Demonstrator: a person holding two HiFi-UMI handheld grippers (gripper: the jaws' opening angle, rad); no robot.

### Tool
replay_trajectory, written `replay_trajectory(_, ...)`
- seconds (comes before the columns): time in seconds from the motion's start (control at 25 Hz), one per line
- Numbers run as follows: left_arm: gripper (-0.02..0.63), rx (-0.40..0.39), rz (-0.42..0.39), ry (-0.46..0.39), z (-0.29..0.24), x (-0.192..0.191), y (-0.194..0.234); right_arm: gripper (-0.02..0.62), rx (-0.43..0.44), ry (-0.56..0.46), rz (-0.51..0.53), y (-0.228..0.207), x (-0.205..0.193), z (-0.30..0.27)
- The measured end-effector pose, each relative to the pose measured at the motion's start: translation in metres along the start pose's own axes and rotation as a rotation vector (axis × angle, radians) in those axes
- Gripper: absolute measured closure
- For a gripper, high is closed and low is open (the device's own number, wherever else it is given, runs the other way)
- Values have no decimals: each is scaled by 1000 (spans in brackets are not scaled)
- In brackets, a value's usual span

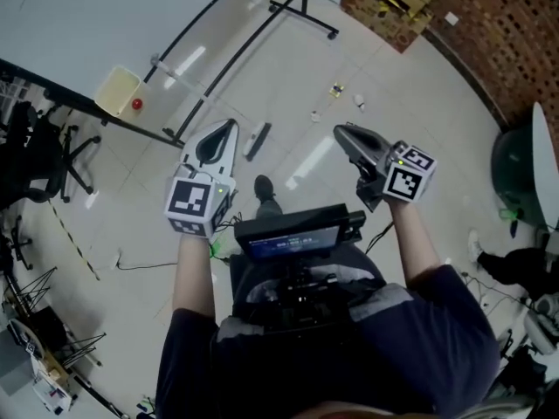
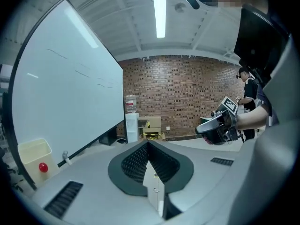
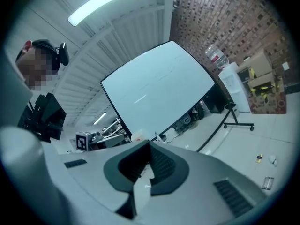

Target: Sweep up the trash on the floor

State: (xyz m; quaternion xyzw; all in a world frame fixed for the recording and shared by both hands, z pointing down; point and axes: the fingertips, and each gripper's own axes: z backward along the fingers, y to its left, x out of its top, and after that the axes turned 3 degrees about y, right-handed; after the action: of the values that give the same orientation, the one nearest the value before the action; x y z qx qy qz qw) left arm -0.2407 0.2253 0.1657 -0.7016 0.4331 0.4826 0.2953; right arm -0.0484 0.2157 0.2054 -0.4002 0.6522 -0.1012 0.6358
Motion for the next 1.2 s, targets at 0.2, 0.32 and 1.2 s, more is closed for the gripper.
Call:
replay_trajectory(0.2, 607, -20, 41, -13, -30, -1, 73, 575, -40, 15, 22, -15, 39, -76)
replay_trajectory(0.32, 607, -11, 44, 10, -44, -7, 114, 575, -25, 13, 8, -22, 48, -115)
replay_trajectory(1.2, 607, 438, 178, 165, -133, -75, 275, 575, 226, 299, 28, -145, 132, -305)
